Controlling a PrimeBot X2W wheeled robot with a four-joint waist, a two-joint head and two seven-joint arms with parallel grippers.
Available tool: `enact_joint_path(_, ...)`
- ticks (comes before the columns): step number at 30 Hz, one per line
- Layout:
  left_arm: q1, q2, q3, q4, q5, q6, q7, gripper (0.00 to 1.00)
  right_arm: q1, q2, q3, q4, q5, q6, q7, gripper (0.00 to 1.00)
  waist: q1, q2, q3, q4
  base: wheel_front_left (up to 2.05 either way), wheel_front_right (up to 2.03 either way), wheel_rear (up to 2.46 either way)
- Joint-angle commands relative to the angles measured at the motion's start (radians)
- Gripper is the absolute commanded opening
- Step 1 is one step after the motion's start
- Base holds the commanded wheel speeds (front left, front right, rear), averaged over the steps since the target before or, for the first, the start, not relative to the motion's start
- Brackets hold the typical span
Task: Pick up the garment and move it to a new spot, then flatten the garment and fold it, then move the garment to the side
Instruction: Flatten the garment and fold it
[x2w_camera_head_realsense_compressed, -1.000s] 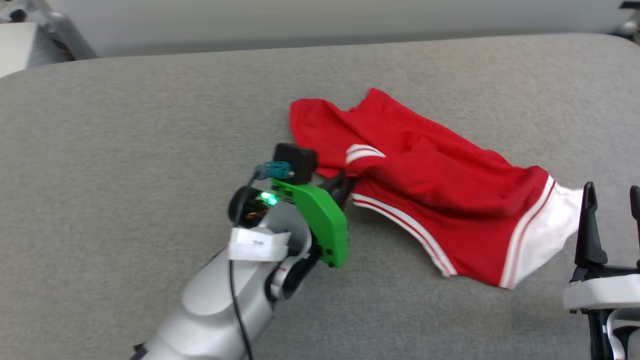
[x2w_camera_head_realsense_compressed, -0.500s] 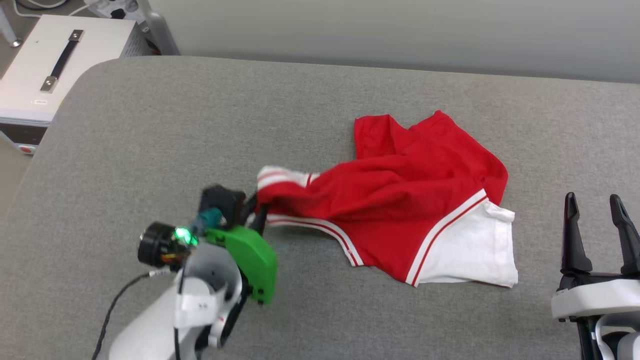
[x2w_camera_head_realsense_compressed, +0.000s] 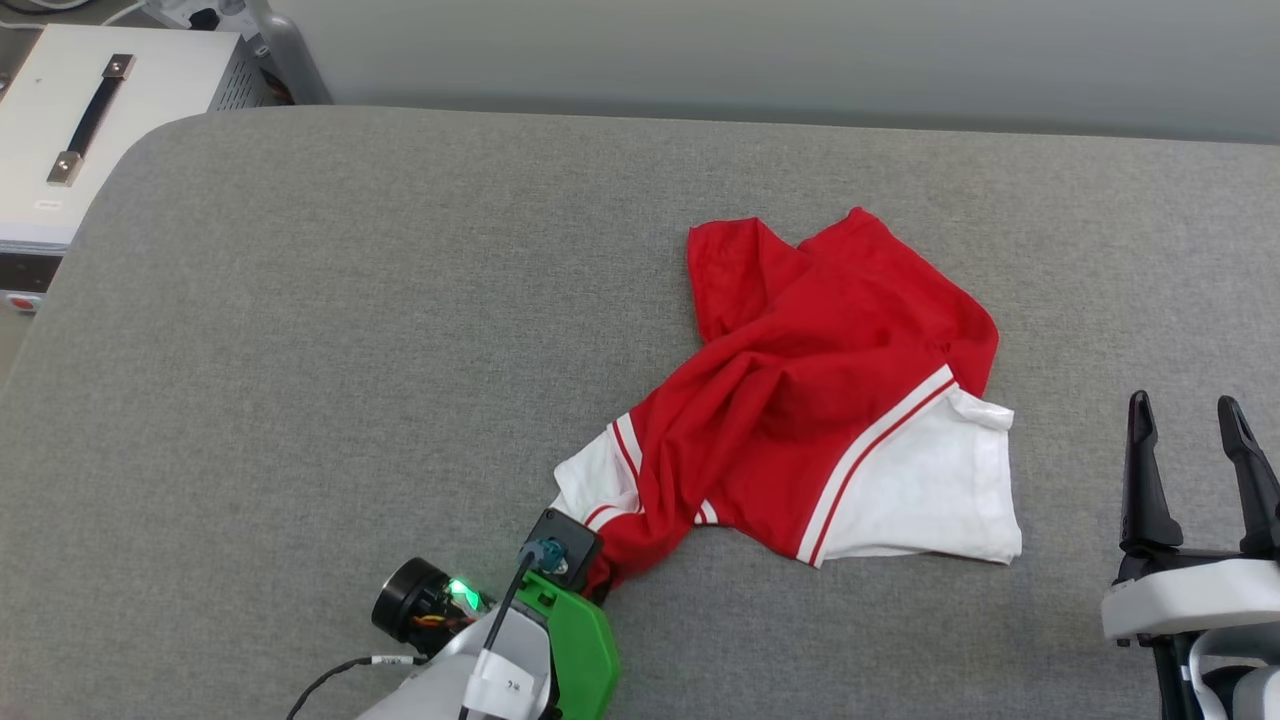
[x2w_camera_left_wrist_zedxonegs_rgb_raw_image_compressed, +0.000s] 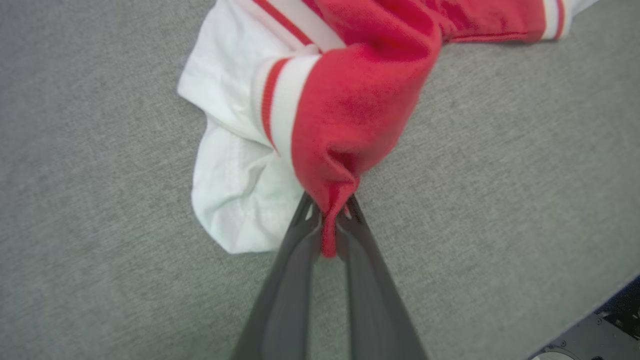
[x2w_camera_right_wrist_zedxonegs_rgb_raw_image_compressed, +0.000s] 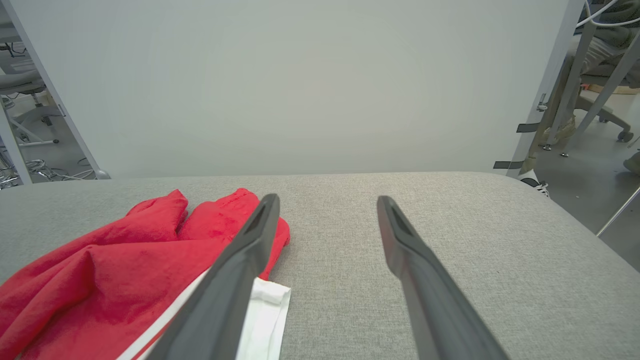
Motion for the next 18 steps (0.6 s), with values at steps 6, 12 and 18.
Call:
enact_joint_path(6,0.001,-0.022,0.002,0.06,-0.022,-0.005,-0.008,1.0,0.001,0.0,-0.003,0.013,0.007,-0.001,0.004,1.0,0.0,0.0,-0.02,0.005,0.0,0.0,0.0)
enact_joint_path(12,0.028,-0.009,0.037,0.036,-0.05,0.016,-0.05,1.0,0.017,0.003,-0.008,0.027,0.01,-0.001,0.002,1.0,0.0,0.0,-0.067,0.02,0.0,0.0,0.0)
enact_joint_path(18,0.076,0.041,0.101,-0.069,-0.09,0.057,-0.092,1.0,0.044,0.006,-0.019,0.029,0.014,-0.001,0.005,1.0,0.0,0.0,-0.107,0.039,0.0,0.0,0.0)
